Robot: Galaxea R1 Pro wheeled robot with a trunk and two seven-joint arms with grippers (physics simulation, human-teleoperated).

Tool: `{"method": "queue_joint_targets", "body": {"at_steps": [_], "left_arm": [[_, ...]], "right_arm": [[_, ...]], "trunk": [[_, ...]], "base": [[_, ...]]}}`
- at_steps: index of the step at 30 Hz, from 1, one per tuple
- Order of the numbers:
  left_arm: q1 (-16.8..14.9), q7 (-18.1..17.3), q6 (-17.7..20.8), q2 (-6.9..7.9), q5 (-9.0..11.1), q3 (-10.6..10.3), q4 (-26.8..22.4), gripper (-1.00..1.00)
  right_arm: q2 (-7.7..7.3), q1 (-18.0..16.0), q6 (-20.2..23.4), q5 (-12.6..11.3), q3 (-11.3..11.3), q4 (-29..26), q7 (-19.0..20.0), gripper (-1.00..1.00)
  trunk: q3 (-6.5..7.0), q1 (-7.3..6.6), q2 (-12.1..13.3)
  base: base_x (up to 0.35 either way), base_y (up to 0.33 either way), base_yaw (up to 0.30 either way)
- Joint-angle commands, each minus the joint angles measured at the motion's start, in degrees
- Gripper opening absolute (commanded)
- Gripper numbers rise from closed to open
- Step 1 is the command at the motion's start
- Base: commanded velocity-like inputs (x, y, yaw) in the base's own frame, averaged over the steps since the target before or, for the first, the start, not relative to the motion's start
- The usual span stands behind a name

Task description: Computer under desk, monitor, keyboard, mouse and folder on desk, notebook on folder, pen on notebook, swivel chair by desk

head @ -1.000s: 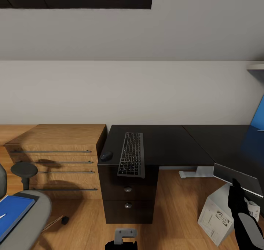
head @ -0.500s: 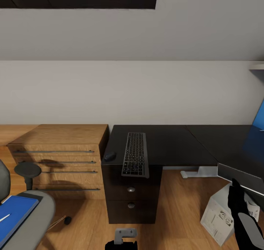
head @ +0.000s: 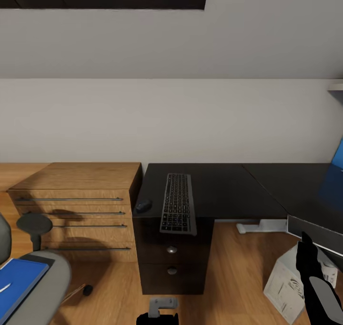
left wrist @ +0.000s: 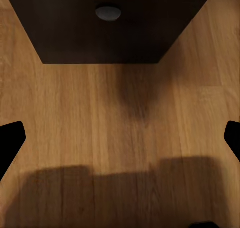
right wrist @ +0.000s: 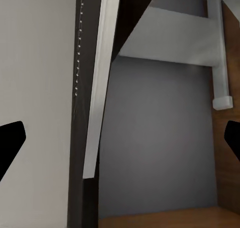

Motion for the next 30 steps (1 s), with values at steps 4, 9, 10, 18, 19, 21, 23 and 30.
{"method": "queue_joint_targets", "body": {"at_steps": [4,9,10,18,19,21,23,30], "left_arm": [[0.0,0.5,0.1,0.00,0.6,-0.1,0.0,1.00],[0.0,0.5,0.1,0.00,0.6,-0.1,0.0,1.00],[0.0,0.5,0.1,0.00,0.6,-0.1,0.0,1.00],[0.0,0.6,0.0,0.00,0.5,-0.1,0.1,1.00],[0.0,0.6,0.0,0.00,0.5,-0.1,0.2,1.00],[0.0,0.7,0.0,0.00,0.5,-0.1,0.6,1.00],[0.0,0.7,0.1,0.00,0.5,-0.1,0.7,1.00],[0.0,0.7,0.1,0.00,0.5,-0.1,0.7,1.00]], "right_arm": [[-0.06,0.0,-0.2,-0.6,0.1,0.0,0.1,1.00],[-0.09,0.0,-0.2,-0.6,0.1,0.0,0.1,1.00],[-0.09,0.0,-0.2,-0.6,0.1,0.0,0.1,1.00],[-0.10,0.0,-0.2,-0.6,0.1,0.0,0.1,1.00],[-0.10,0.0,-0.2,-0.6,0.1,0.0,0.1,1.00],[-0.10,0.0,-0.3,-0.6,0.1,0.0,0.1,1.00],[-0.10,0.0,-0.3,-0.6,0.1,0.0,0.2,1.00],[-0.12,0.0,-0.3,-0.5,0.1,0.0,0.2,1.00]], "trunk": [[-0.05,0.02,0.0],[-0.05,0.02,0.0],[-0.05,0.02,0.0],[-0.05,0.02,0.0],[-0.05,0.02,0.0],[-0.05,0.02,0.0],[-0.05,0.02,0.0],[-0.05,0.02,0.0]], "base": [[0.077,0.018,0.000],[0.015,0.004,0.000],[0.007,0.002,0.000],[0.118,0.000,0.000],[0.116,0.000,0.000],[0.043,0.000,0.000],[0.025,0.000,0.000],[0.008,0.000,0.000]]}}
